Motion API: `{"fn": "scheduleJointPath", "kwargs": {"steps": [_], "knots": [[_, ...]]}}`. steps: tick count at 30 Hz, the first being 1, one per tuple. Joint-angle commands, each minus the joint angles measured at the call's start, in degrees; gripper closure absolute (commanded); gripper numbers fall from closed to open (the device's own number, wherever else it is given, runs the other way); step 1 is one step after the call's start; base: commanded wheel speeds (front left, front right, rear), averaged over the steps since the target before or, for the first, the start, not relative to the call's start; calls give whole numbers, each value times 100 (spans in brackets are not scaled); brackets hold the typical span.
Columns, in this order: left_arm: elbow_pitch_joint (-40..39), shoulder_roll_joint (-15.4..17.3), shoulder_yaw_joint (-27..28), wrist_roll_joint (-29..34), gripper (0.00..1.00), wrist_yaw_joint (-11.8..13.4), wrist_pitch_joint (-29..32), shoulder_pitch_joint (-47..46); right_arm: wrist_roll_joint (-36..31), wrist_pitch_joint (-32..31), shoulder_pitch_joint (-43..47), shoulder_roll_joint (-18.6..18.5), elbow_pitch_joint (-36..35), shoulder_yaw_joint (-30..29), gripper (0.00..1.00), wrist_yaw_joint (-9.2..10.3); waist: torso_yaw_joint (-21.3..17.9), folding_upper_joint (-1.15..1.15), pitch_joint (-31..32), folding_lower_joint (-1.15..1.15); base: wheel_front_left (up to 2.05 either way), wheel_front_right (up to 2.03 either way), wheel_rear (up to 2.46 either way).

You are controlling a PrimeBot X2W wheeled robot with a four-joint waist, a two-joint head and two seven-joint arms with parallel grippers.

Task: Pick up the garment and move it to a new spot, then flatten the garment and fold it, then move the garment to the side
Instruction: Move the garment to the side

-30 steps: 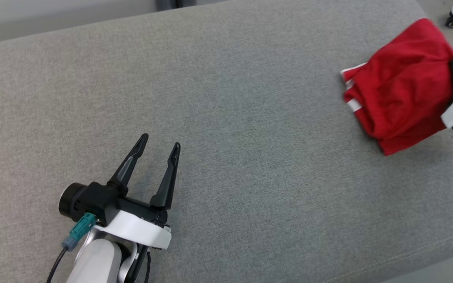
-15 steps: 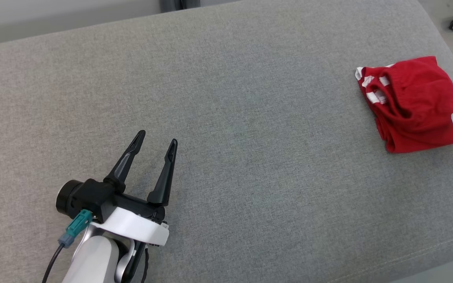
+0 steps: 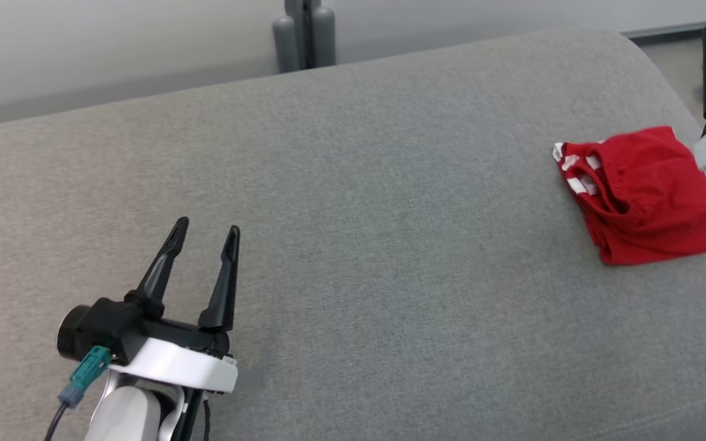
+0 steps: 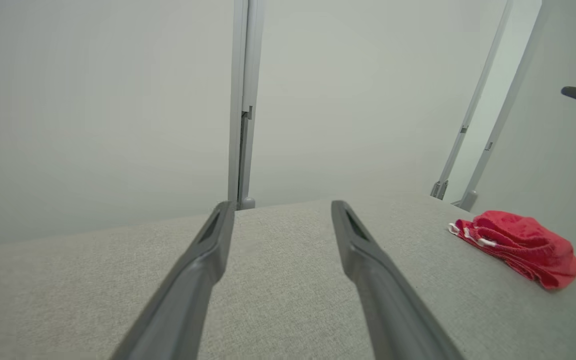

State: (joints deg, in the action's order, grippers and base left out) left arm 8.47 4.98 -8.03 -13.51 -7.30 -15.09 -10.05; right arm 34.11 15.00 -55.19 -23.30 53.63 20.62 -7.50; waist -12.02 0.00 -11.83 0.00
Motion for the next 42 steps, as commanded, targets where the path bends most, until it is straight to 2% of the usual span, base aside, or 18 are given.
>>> {"fn": "scheduleJointPath", "kwargs": {"steps": [1,8,12,19,23,30,37,42], "knots": [[-28,26,96,41,0,27,-9,70,-138,20,344,20,-305,-166,0,0,174,0,180,0,0,0,0],[-142,-41,485,30,0,85,-9,367,-734,13,1751,256,-1811,-924,0,0,602,0,672,0,0,0,0],[-168,-66,559,85,0,101,-9,538,-997,12,2350,415,-2362,-1154,0,0,762,0,825,0,0,0,0],[-172,-124,780,70,0,188,-9,887,-1414,13,3808,890,-3594,-1785,0,1,1102,0,1165,0,0,0,0],[-111,-137,836,124,0,221,-10,1012,-1493,13,4523,1171,-4086,-1951,0,0,1216,0,1241,0,0,0,0],[200,-173,850,172,0,351,-10,1108,-1645,13,5186,1510,-4328,-1944,0,0,1303,0,1273,0,0,0,0],[289,-196,833,126,0,484,-10,1099,-1630,13,5368,1593,-4257,-1829,0,0,1350,0,1263,0,0,0,0],[292,-199,801,112,0,475,-10,1046,-1689,13,5336,1584,-4276,-1754,0,0,1357,0,1243,0,0,0,0]]}}
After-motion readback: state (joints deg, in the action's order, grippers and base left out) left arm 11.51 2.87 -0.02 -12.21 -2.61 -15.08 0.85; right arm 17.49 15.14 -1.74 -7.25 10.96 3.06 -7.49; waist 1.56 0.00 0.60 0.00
